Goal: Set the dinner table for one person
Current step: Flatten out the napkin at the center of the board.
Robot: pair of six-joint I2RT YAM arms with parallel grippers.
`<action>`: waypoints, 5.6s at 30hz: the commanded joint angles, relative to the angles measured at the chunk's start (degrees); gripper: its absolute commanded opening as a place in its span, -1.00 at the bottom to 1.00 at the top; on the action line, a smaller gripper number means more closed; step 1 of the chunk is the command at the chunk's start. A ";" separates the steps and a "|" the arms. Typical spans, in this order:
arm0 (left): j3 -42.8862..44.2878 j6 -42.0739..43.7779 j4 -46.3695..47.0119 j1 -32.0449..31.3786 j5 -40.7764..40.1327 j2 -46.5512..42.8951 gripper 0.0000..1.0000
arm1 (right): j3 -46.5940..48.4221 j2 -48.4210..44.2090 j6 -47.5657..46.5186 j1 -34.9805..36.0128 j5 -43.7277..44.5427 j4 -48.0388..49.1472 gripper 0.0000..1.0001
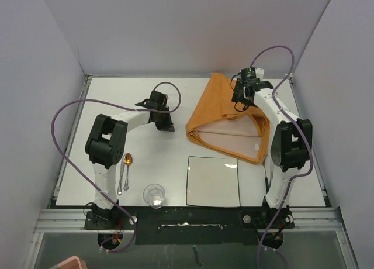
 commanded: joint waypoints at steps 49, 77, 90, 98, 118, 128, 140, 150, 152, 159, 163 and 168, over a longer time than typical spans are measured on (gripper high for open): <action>8.19 -1.77 10.99 -7.83 9.28 6.51 -0.96 | 17.81 18.18 -11.49 6.57 -3.80 -5.86 0.03; -14.90 5.55 4.13 -10.99 2.64 -17.45 -1.00 | 20.16 14.03 -10.03 -5.09 -1.69 3.99 -1.00; -15.69 8.93 -0.55 -11.93 0.48 -25.16 -1.00 | 21.89 13.43 -12.72 -10.36 -7.66 15.78 -1.00; -14.99 11.15 -3.60 -12.12 -0.99 -30.14 -1.00 | 20.25 12.81 -14.37 -14.45 -7.72 19.75 -1.00; -16.34 12.96 -6.69 -12.12 -1.15 -37.34 -1.00 | 14.59 6.40 -17.94 -17.64 -13.08 23.95 0.78; -13.21 9.08 2.06 -11.21 -1.56 -32.85 -0.99 | -4.30 -9.83 -19.86 -8.68 -9.04 26.74 -0.97; 11.87 7.48 1.46 -11.52 2.61 -8.01 -0.93 | -20.17 -15.59 -13.29 -6.86 -7.12 20.88 -1.00; 17.35 0.67 6.32 -11.89 10.65 8.50 -0.62 | -19.88 -18.07 -10.66 -7.21 -6.71 18.53 -1.00; 17.72 -0.26 6.67 -12.47 11.55 10.45 -0.62 | -19.57 -18.18 -10.17 -7.00 -6.68 18.32 -1.00; 17.66 -1.62 5.44 -13.41 11.64 14.70 -0.66 | -19.48 -18.83 -9.25 -5.73 -7.16 18.04 -1.00; 14.54 0.49 3.89 -13.34 10.11 13.84 -0.71 | -19.66 -18.96 -9.25 -5.46 -6.88 17.45 -1.00; 11.30 4.27 -0.52 -12.52 5.12 10.97 -0.77 | -18.45 -16.20 -7.03 -4.93 -7.08 13.57 -0.98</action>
